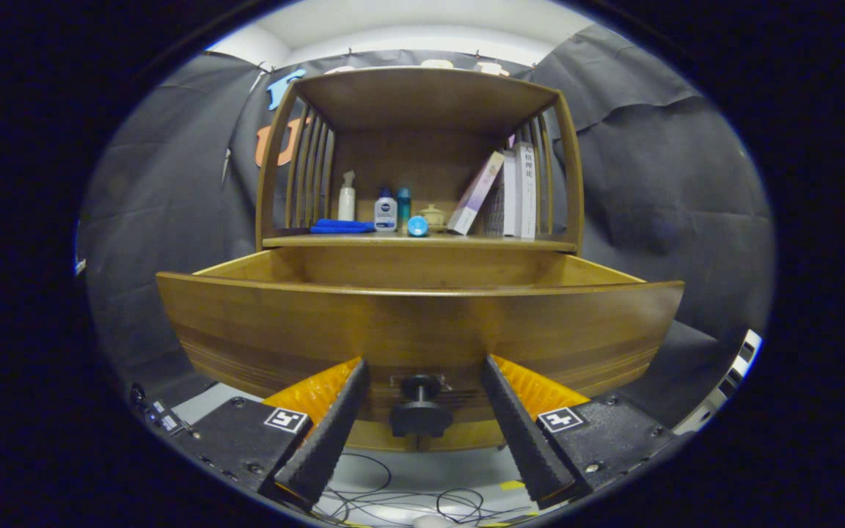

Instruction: Pull open the drawer, take out the items inside it, and place them on the countertop above the cabinet.

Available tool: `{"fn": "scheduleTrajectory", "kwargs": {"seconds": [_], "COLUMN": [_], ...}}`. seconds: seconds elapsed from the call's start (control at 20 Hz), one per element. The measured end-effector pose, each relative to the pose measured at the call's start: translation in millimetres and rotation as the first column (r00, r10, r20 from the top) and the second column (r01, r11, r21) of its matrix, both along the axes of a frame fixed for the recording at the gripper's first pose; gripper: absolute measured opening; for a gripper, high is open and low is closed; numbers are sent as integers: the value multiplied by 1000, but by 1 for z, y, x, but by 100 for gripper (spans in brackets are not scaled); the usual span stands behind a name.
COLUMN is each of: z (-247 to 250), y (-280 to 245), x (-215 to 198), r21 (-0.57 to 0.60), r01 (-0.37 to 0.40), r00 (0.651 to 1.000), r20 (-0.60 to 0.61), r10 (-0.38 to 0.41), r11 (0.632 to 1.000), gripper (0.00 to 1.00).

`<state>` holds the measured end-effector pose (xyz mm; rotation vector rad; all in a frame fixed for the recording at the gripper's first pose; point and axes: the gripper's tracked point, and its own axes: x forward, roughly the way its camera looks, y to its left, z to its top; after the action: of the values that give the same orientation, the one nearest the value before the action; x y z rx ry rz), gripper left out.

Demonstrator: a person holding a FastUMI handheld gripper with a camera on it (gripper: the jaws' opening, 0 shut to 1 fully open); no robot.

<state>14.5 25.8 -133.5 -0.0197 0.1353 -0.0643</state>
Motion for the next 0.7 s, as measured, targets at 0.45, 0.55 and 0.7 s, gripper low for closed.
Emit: {"fn": "scheduleTrajectory", "kwargs": {"seconds": [0.45, 0.55, 0.7], "z": [7, 9, 14], "y": [4, 3, 5], "x": [33, 43, 64], "r21": [0, 9, 13], "r01": [-30, -34, -30], "r00": [1000, 999, 1000], "r20": [-1, -1, 0], "r10": [30, 34, 30], "r11": [1000, 999, 999], "gripper": [99, 99, 99]}}
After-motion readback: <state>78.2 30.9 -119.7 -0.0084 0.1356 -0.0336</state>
